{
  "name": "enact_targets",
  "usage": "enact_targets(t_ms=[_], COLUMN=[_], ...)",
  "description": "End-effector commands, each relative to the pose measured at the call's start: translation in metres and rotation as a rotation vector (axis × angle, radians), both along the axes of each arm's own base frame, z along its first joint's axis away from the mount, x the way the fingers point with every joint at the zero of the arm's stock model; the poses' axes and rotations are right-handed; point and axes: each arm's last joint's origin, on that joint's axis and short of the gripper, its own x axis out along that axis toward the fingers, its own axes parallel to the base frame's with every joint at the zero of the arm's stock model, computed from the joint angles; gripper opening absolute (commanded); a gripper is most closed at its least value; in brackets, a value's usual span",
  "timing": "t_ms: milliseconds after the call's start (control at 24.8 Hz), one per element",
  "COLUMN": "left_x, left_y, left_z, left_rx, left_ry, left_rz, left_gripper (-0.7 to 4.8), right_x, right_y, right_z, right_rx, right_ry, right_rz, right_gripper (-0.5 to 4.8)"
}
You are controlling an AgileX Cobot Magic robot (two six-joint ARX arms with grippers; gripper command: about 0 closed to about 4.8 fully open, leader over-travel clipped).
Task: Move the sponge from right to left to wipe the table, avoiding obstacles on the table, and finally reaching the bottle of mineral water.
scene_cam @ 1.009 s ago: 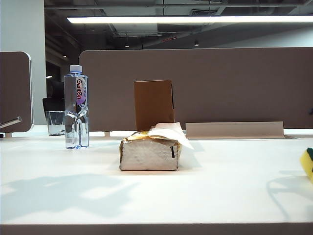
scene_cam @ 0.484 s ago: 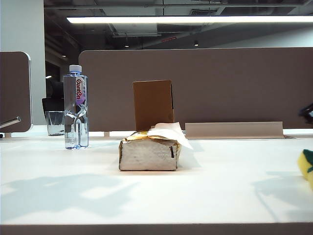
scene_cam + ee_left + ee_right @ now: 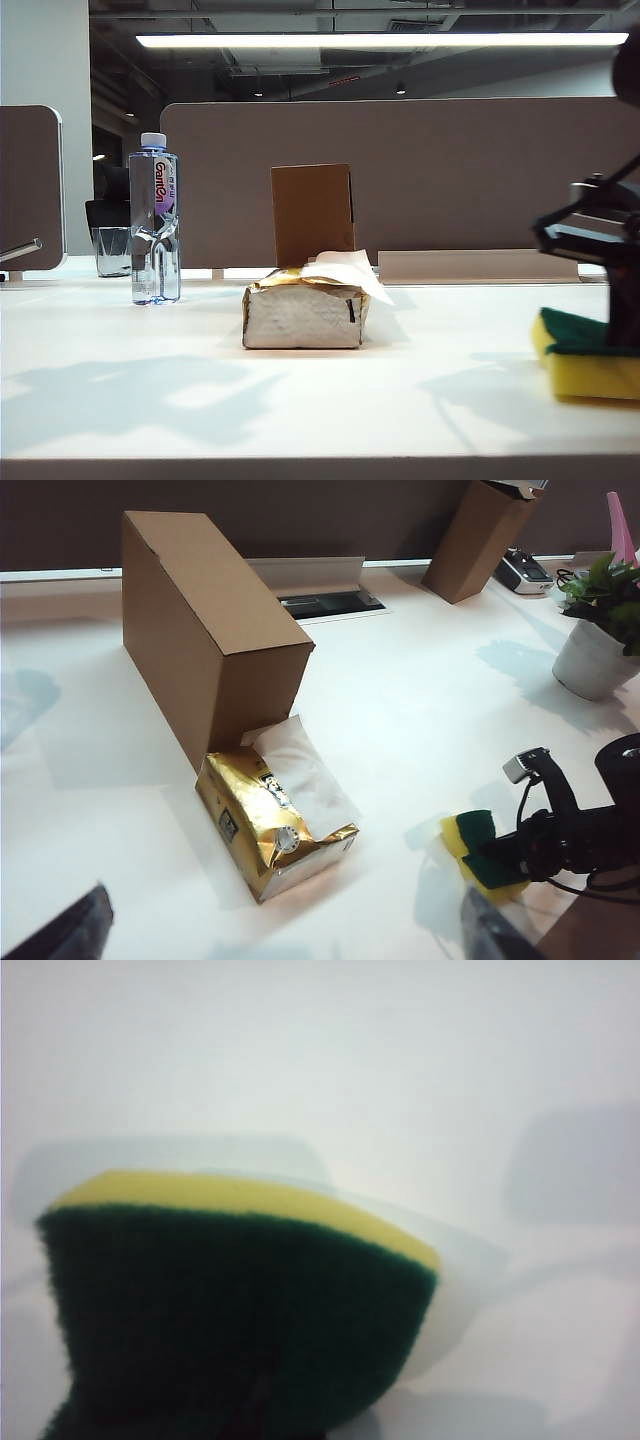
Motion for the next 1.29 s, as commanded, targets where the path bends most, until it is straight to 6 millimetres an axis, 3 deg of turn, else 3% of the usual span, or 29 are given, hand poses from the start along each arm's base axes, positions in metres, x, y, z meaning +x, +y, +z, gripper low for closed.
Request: enact_targets(t_ms=[40, 404, 525, 888, 1292], left_x=[-0.001, -0.001, -0.001, -0.001, -0.001], left_y=[0.0, 0.0, 0.0, 0.0, 0.0], left_z=[0.002, 0.002, 0.003, 0.003, 0.002], left_rx=[0.001, 0.001, 0.001, 0.001, 0.001], left_ry=[-0.016, -0.016, -0.017, -0.016, -0.014], left_rz=[-0.008, -0.008, -0.009, -0.009, -0.009], left_gripper=[4.79, 4.79, 4.79, 4.79, 4.79], right_x=[-0.008, -0.016, -0.011, -0.003, 0.0], right_y=[0.022, 0.069, 0.095, 0.133, 0.14], right_z=[-0.02, -0.036, -0.036, -0.035, -0.033], right_rx=[0.054, 0.063, 0.078, 0.098, 0.118], right_ry=[0.115, 0.151, 0.146, 0.137, 0.141], right_rz=[0.066, 0.16, 0.207, 0.267, 0.249], right_gripper=[-0.09, -0.09, -0.09, -0.09, -0.09])
